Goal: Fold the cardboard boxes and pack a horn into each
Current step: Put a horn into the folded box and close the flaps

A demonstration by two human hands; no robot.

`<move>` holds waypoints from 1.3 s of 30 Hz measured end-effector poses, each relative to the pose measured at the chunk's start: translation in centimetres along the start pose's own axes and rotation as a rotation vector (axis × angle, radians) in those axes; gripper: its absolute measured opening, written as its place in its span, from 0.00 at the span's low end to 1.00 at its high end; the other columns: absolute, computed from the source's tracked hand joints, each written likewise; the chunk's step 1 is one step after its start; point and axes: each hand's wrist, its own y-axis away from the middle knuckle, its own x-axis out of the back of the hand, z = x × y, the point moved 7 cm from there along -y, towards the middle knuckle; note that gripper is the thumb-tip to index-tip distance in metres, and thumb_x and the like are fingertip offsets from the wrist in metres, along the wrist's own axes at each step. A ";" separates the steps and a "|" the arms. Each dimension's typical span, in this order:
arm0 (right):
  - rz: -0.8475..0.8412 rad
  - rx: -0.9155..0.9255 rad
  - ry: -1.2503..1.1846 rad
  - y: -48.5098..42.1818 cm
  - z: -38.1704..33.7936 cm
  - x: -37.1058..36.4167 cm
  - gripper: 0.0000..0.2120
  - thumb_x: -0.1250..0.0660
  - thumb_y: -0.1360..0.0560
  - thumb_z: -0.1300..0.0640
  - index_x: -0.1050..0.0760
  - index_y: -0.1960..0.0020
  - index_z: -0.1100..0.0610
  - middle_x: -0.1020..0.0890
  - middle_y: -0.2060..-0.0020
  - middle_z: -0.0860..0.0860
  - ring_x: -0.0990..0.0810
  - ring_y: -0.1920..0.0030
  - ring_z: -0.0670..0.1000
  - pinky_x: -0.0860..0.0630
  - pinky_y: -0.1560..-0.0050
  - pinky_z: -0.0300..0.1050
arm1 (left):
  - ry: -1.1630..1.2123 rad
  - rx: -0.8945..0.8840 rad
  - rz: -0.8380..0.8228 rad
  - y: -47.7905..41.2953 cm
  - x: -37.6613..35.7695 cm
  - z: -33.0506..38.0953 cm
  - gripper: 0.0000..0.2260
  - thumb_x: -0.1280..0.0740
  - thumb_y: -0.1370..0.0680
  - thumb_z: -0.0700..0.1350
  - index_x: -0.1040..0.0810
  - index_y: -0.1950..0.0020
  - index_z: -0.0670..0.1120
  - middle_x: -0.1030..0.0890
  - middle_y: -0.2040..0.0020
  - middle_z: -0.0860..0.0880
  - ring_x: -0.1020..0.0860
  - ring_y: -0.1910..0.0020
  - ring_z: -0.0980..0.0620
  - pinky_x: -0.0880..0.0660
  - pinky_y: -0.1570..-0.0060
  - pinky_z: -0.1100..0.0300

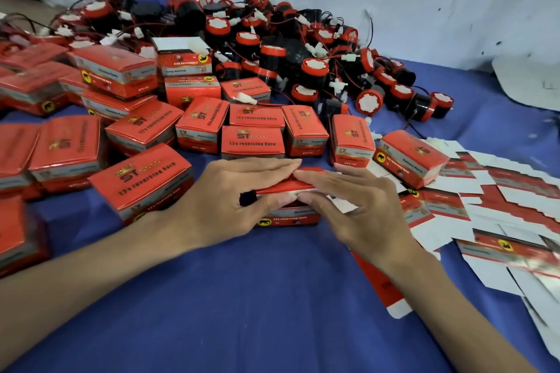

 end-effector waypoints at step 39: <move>-0.911 -0.364 0.716 3.2 3.5 -3.0 0.31 0.57 0.20 0.42 0.55 0.23 0.57 0.46 0.25 0.62 0.45 0.26 0.62 0.40 0.31 0.56 | -0.109 -0.345 0.205 0.9 0.7 2.9 0.12 0.35 0.26 0.34 0.28 0.44 0.44 0.27 0.48 0.47 0.25 0.55 0.55 0.25 0.57 0.61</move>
